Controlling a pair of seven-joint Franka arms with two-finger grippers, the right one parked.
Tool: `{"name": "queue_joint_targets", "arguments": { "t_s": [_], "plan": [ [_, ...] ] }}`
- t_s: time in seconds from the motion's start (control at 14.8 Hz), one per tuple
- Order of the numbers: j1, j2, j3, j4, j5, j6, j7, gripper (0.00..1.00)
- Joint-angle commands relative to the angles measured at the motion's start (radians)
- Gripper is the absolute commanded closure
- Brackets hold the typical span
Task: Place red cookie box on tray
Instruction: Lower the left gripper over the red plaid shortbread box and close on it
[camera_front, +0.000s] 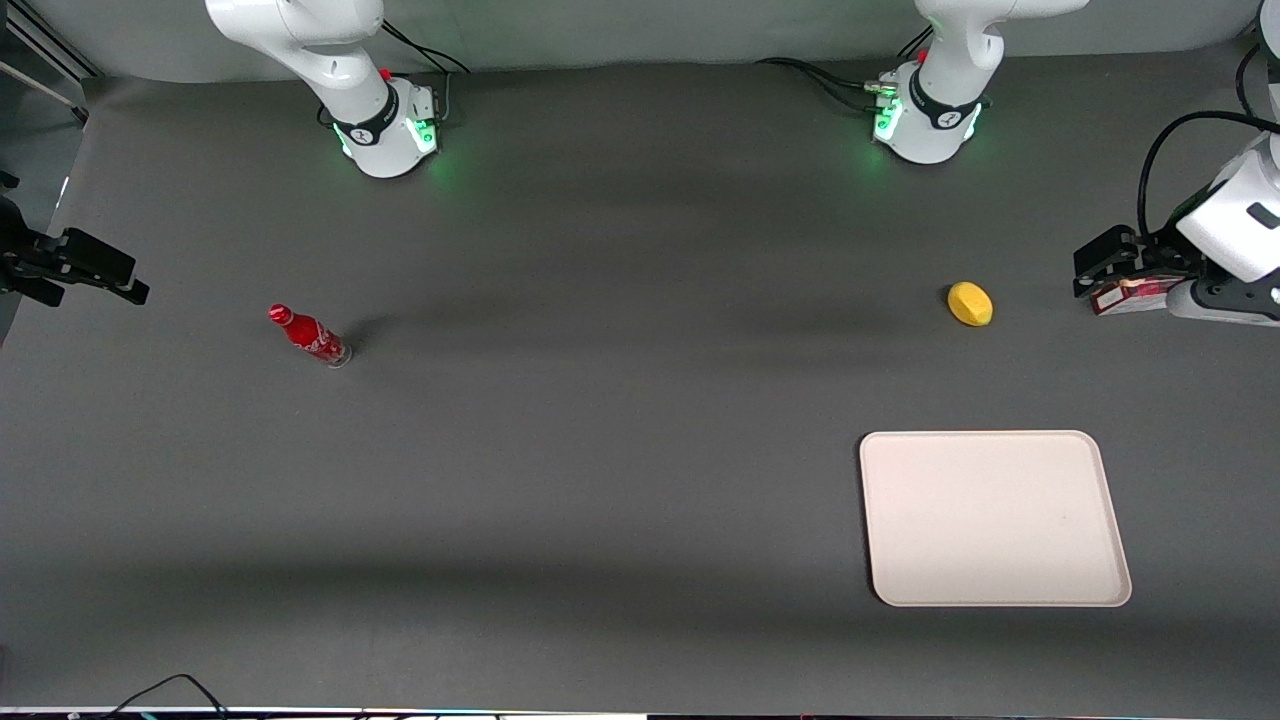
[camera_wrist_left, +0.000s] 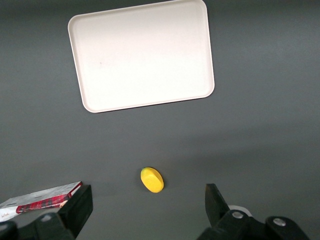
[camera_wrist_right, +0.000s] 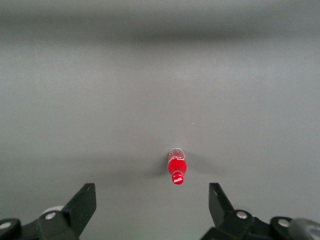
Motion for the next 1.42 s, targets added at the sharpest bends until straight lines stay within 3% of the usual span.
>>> {"name": "queue_joint_targets", "arguments": {
  "t_s": [0.0, 0.61, 0.81, 1.01, 1.35],
  "plan": [
    [0.007, 0.009, -0.005, 0.028, 0.005, -0.026, 0.007, 0.0],
    [0.008, 0.032, -0.008, 0.053, 0.005, -0.087, 0.038, 0.0],
    [0.014, 0.029, -0.003, 0.051, 0.02, -0.124, 0.278, 0.0],
    [0.057, 0.028, -0.003, 0.039, 0.083, -0.135, 0.591, 0.0],
    [0.239, 0.031, -0.003, -0.035, 0.12, -0.043, 1.066, 0.0]
  ]
}}
